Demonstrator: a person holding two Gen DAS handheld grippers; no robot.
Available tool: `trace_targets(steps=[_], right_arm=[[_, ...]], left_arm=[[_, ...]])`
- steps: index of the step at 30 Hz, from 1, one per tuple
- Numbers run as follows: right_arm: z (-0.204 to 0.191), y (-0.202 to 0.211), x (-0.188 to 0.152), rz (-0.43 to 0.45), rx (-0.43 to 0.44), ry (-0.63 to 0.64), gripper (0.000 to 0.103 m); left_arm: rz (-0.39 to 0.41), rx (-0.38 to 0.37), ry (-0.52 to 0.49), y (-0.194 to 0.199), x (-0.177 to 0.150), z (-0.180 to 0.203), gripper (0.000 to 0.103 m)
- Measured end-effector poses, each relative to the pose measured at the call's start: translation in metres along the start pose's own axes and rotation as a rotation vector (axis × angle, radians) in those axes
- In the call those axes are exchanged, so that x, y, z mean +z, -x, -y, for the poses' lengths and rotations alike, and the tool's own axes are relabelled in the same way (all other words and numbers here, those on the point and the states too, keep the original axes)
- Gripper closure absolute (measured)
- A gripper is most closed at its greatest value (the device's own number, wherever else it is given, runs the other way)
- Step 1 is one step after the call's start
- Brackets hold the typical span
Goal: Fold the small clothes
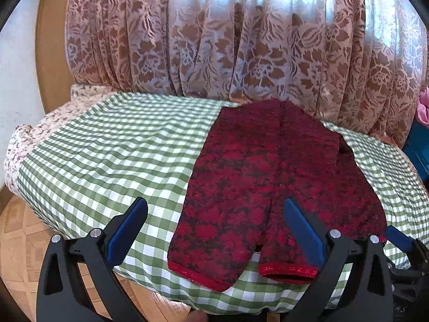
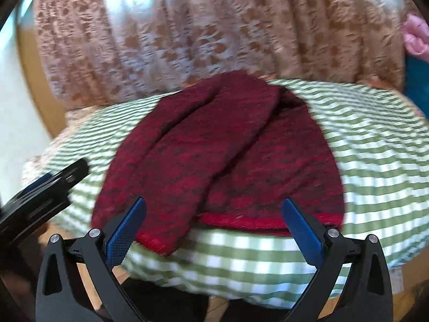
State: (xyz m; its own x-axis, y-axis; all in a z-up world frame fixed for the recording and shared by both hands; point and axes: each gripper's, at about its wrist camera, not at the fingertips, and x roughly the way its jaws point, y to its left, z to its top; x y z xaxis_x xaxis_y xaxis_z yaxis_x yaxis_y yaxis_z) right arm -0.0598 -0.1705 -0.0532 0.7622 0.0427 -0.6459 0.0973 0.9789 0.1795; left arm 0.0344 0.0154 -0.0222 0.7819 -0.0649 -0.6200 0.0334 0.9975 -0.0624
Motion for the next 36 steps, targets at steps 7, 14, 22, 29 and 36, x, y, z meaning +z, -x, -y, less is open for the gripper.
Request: trace_targets(steps=[7,14,22,29,36], right_arm=[[0.011,-0.014,0.004,-0.038,0.096,-0.054,0.007],[0.013,-0.059,0.017,-0.14,0.163,-0.089,0.035],[-0.002,-0.088,0.033,-0.175,0.174,0.028,0.08],[0.051,-0.039,0.083,-0.021,0.044,0.115,0.093],[0.147,-0.017,0.137,0.132,-0.366,0.113,0.103]], left_arm=[[-0.057,-0.005,-0.001,-0.012,0.005,-0.024,0.002],[-0.1,-0.019,-0.092,-0.02,-0.008,-0.038,0.007],[-0.191,-0.064,-0.182,-0.041,-0.031,-0.022,0.031],[-0.247,-0.084,-0.199,-0.061,-0.042,-0.012,0.035],[-0.258,-0.151,-0.099,-0.064,-0.032,-0.024,0.093]])
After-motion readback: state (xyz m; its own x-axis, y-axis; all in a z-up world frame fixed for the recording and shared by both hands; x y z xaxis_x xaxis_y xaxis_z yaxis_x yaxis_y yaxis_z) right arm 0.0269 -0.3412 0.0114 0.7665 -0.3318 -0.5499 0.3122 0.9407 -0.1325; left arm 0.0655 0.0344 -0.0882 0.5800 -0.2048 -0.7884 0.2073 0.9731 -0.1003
